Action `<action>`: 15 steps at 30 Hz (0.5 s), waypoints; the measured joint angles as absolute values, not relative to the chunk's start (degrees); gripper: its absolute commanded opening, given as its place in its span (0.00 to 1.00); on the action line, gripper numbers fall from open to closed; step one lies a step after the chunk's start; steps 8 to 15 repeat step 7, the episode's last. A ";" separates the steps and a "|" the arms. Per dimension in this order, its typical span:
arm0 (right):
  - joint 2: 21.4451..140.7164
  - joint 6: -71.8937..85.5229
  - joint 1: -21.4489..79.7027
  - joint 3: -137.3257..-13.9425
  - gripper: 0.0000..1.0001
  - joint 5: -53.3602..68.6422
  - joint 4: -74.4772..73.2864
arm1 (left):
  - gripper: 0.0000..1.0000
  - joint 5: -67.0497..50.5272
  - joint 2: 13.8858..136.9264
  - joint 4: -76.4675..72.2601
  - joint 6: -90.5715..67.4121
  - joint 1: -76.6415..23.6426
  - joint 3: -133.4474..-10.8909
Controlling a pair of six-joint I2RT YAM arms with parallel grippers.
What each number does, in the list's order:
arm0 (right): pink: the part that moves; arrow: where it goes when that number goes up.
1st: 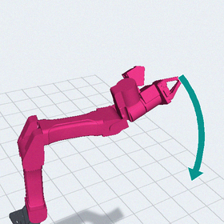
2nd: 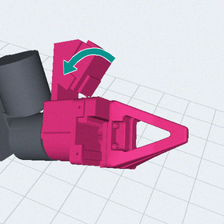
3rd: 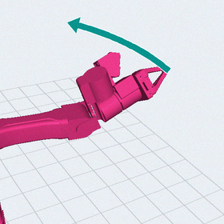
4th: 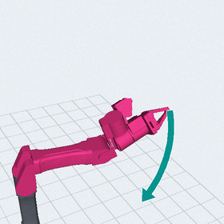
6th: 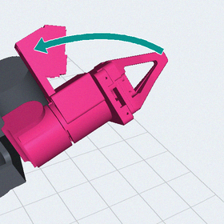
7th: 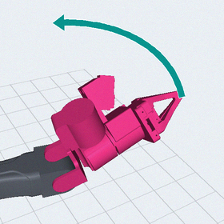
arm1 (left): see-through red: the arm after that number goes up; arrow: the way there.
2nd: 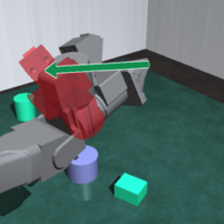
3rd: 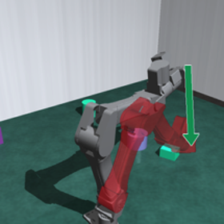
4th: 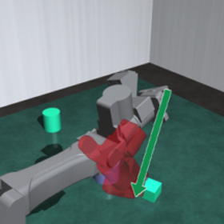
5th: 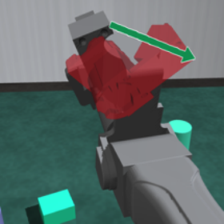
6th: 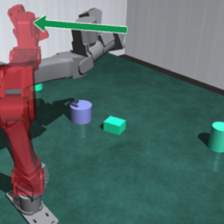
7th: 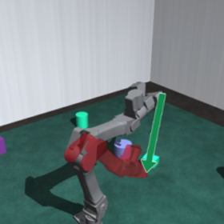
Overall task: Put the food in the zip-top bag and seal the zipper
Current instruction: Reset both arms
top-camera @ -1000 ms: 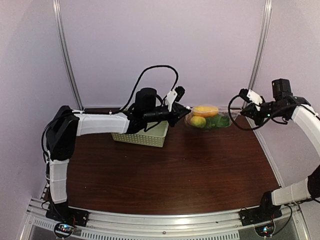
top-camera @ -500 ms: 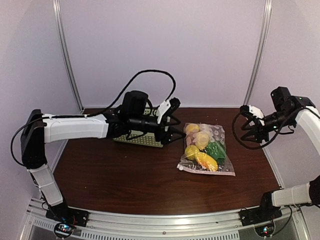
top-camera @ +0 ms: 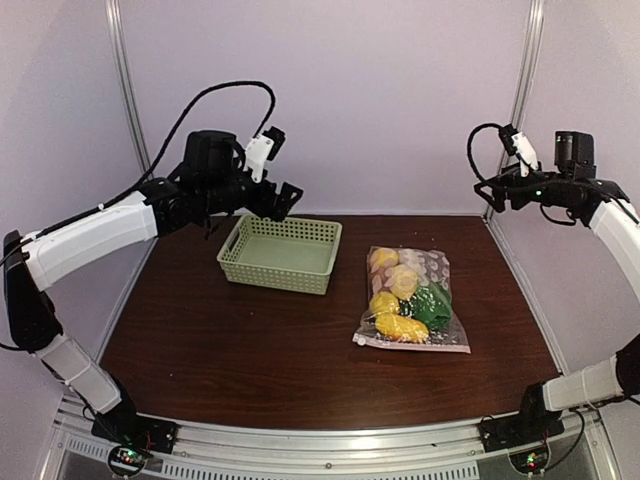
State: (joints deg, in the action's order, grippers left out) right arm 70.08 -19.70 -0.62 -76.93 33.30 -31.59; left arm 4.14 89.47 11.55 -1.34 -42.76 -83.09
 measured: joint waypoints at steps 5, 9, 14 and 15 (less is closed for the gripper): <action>70.32 -9.98 -0.64 -75.68 0.99 22.11 -19.70 | 0.98 14.31 83.70 9.65 -5.08 -35.77 -76.01; 70.30 -7.62 -0.64 -73.19 1.00 19.18 -15.38 | 0.98 16.91 81.19 7.97 -5.37 -35.40 -72.29; 70.30 -7.62 -0.64 -73.19 1.00 19.18 -15.38 | 0.98 16.91 81.19 7.97 -5.37 -35.40 -72.29; 70.30 -7.62 -0.64 -73.19 1.00 19.18 -15.38 | 0.98 16.91 81.19 7.97 -5.37 -35.40 -72.29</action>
